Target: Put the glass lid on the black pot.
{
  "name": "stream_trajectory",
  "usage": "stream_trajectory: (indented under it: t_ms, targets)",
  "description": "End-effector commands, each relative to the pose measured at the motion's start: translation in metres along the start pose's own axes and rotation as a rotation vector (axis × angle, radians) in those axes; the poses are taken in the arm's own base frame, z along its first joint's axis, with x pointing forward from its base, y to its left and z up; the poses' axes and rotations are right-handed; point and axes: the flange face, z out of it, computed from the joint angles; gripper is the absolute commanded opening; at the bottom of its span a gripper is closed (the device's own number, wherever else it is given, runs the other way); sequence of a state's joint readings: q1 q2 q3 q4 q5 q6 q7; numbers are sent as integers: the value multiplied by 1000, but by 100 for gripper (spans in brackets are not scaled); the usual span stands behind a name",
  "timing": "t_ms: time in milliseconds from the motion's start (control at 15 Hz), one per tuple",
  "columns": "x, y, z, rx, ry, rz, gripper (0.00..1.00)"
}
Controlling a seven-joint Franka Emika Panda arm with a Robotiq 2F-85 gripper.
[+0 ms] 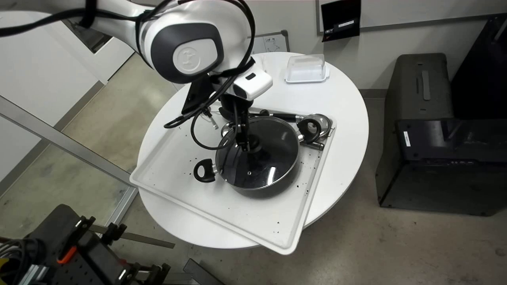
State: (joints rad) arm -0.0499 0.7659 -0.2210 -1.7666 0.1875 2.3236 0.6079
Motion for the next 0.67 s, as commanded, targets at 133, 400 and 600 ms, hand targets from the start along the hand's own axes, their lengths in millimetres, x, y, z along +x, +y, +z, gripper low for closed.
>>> stream_trajectory:
  t_ms: [133,400,600]
  targets:
    - [4,-3,8,-34,-12,2,100]
    - [7,0,12,-42,-14,15,100]
    - [9,3,11,-47,-4,26,100]
